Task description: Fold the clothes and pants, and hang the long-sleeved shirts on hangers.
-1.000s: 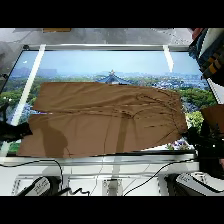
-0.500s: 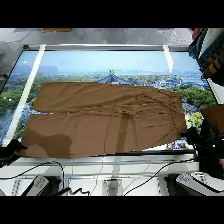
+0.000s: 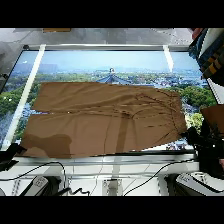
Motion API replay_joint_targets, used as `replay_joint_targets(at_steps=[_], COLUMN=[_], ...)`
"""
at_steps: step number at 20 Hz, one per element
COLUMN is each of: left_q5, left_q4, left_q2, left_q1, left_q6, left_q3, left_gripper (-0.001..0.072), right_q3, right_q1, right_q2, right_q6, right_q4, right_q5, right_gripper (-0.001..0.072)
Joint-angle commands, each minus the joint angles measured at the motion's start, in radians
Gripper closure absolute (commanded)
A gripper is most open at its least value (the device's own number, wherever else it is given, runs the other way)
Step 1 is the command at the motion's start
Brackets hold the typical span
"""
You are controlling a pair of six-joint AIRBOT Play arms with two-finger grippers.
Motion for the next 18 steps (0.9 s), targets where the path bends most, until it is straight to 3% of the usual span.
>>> replay_joint_targets(at_steps=[1, 5, 7, 8, 10, 15, 18], left_q5=[0.069, 0.106, 0.116, 0.115, 0.113, 0.106, 0.106], left_q4=[-0.111, -0.234, -0.233, -0.233, -0.234, -0.399, -0.518], left_q2=[-0.052, -0.117, -0.134, -0.137, -0.129, -0.029, 0.019], left_q1=[0.003, 0.003, 0.003, 0.003, 0.002, 0.002, -0.042], left_q6=[0.085, 0.188, 0.190, 0.199, 0.213, 0.327, 0.338], left_q3=[-0.007, -0.007, -0.006, -0.006, -0.002, 0.064, 0.139], left_gripper=[0.0090, 0.0178, 0.0251, 0.0351, 0.0698, 0.0695, 0.0697], right_q3=[0.001, 0.001, 0.004, 0.006, 0.016, 0.068, 0.084], right_q1=[0.001, 0.001, 0.001, 0.001, 0.001, 0.001, 0.001], right_q2=[-0.001, -0.001, 0.000, 0.002, 0.015, 0.172, 0.321], right_q6=[0.000, 0.000, 0.000, 0.000, 0.000, 0.014, 0.112], right_q4=[0.000, 0.000, -0.003, -0.005, -0.012, -0.061, -0.043], right_q5=[0.001, 0.022, 0.042, 0.054, 0.090, 0.200, 0.211], right_gripper=[0.0679, 0.0679, 0.0679, 0.0679, 0.0680, 0.0682, 0.0681])
